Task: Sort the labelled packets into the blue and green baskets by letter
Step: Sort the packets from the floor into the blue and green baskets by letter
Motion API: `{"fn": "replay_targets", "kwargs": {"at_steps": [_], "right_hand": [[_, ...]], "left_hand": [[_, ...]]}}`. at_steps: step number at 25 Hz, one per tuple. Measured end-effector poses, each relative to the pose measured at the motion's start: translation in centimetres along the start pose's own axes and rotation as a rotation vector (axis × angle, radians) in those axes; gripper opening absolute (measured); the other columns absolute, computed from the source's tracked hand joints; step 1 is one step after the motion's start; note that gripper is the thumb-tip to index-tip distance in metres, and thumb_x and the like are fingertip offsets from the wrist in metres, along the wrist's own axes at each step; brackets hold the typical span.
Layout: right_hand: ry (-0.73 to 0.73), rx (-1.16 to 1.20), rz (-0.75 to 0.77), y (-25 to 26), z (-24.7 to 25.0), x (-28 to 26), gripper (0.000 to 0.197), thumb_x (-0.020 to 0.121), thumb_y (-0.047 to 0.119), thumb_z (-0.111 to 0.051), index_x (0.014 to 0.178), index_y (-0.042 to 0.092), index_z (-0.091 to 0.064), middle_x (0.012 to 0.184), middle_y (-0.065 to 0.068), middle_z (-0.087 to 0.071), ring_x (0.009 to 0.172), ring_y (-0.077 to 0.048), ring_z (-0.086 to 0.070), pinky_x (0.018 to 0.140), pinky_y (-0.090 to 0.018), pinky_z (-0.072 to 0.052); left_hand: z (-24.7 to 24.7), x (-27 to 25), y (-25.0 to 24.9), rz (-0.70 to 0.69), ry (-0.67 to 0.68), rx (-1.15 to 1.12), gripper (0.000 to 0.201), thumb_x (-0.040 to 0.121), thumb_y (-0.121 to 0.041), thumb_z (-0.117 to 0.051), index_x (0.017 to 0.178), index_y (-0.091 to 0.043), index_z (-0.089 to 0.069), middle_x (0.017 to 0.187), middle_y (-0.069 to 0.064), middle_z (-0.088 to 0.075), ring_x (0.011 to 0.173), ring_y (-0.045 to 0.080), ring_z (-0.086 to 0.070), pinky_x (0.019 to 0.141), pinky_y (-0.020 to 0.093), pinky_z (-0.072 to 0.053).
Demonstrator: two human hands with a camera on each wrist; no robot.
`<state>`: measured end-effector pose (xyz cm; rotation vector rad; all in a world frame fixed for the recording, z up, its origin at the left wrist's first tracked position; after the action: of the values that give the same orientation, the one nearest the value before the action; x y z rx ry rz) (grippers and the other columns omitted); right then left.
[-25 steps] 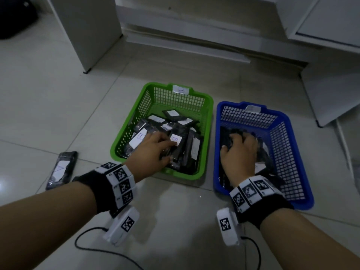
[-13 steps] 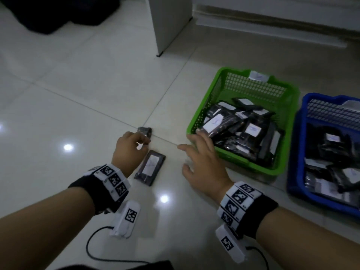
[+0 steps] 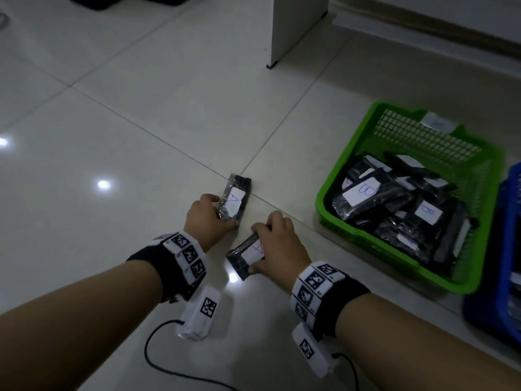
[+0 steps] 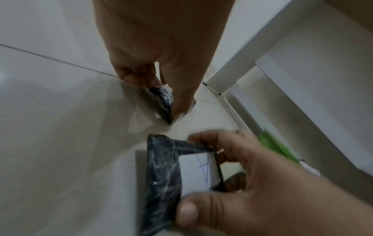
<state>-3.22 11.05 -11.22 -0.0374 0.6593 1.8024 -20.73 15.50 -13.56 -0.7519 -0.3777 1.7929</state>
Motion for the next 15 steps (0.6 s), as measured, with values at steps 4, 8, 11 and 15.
{"fn": "replay_targets", "kwargs": {"at_steps": [4, 8, 11, 15], "right_hand": [[0.007, 0.306, -0.137, -1.8, 2.4, -1.2, 0.038, 0.078, 0.029, -0.073, 0.106, 0.017, -0.05, 0.113, -0.001, -0.041, 0.096, -0.021, -0.054, 0.083, -0.03, -0.048], [-0.098, 0.561, -0.169, -3.9, 5.8, -3.6, 0.023, 0.082, 0.026, -0.07, 0.089, 0.022, -0.049, 0.079, 0.011, -0.055, 0.07, -0.007, -0.055, 0.056, -0.019, -0.041], [-0.155, 0.609, -0.198, -6.1, 10.3, -6.3, 0.022, 0.082, 0.027, -0.072, 0.092, 0.023, -0.052, 0.079, 0.012, -0.056, 0.067, -0.001, -0.053, 0.049, -0.01, -0.04], [-0.157, 0.517, -0.302, -10.2, 16.8, -10.6, 0.021, 0.085, 0.028, -0.067, 0.101, 0.02, -0.057, 0.095, -0.003, -0.062, 0.083, -0.022, -0.063, 0.068, -0.036, -0.057]], "left_hand": [[0.8, -1.6, -3.4, 0.016, 0.12, -0.142, 0.021, 0.083, -0.017, -0.065, 0.103, -0.012, -0.06, 0.085, 0.004, -0.06, 0.079, 0.023, -0.057, 0.072, 0.031, -0.045], [2.2, -3.3, -7.4, -0.059, 0.212, -0.568, 0.027, 0.08, -0.023, -0.07, 0.104, -0.013, -0.06, 0.089, 0.002, -0.062, 0.079, 0.018, -0.058, 0.069, 0.03, -0.05], [2.0, -4.1, -12.7, -0.154, 0.318, -0.656, 0.034, 0.073, -0.028, -0.069, 0.102, -0.013, -0.061, 0.088, 0.005, -0.062, 0.076, 0.017, -0.058, 0.069, 0.03, -0.05], [-0.1, -4.8, -20.4, -0.275, 0.397, -0.661, 0.022, 0.079, -0.022, -0.07, 0.098, -0.016, -0.061, 0.081, 0.003, -0.063, 0.071, 0.016, -0.059, 0.063, 0.023, -0.05]]}}
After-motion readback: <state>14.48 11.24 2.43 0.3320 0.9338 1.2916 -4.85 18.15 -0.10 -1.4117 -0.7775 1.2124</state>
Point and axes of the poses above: each hand's wrist, its own x-axis towards the middle knuckle, its own z-axis out of the back of the hand, y = z × x, the point moved 1 cm from there along x, towards the middle knuckle
